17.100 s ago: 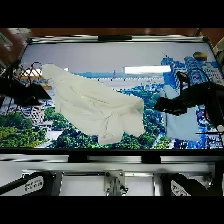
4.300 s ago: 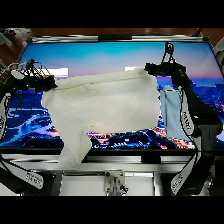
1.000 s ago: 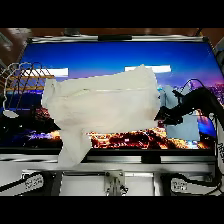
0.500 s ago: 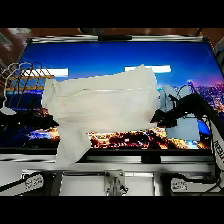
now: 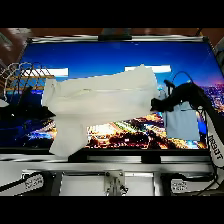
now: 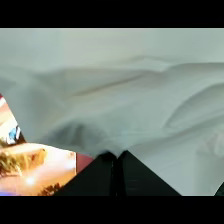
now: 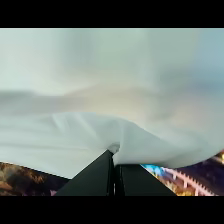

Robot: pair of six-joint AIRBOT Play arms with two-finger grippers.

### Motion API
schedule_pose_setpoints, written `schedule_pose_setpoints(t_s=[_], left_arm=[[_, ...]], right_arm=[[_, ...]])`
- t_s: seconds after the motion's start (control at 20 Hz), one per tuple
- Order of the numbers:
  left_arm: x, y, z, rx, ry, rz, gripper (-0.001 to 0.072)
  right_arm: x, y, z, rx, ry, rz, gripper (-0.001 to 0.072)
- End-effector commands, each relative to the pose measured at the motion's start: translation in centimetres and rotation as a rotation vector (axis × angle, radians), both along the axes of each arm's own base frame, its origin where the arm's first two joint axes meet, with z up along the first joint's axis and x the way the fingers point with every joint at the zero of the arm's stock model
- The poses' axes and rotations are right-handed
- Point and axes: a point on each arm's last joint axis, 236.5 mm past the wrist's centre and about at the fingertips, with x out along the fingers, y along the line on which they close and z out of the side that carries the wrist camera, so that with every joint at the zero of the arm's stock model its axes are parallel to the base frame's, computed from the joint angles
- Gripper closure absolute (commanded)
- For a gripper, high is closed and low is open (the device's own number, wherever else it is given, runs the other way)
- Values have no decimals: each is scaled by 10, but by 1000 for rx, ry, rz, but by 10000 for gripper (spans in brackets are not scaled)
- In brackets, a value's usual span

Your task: Fold the shirts.

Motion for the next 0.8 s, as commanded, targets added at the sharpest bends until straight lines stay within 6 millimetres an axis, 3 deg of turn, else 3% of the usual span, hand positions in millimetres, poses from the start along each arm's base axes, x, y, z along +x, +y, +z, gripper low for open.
schedule_pose_setpoints(t_s=[0.0,0.1,0.45,0.6,0.75], left_arm=[[39,16,56,52,-146,-15,679],[63,24,77,52,-191,31,679],[161,17,110,-240,-270,153,679],[200,22,122,-339,-337,213,679],[223,38,110,-337,-351,307,679]], right_arm=[[82,-8,78,-38,-317,-27,651],[113,-10,105,-47,-426,-61,651],[199,1,113,-31,-565,-104,651],[234,4,112,-31,-638,-131,651],[248,1,87,-20,-621,-188,650]])
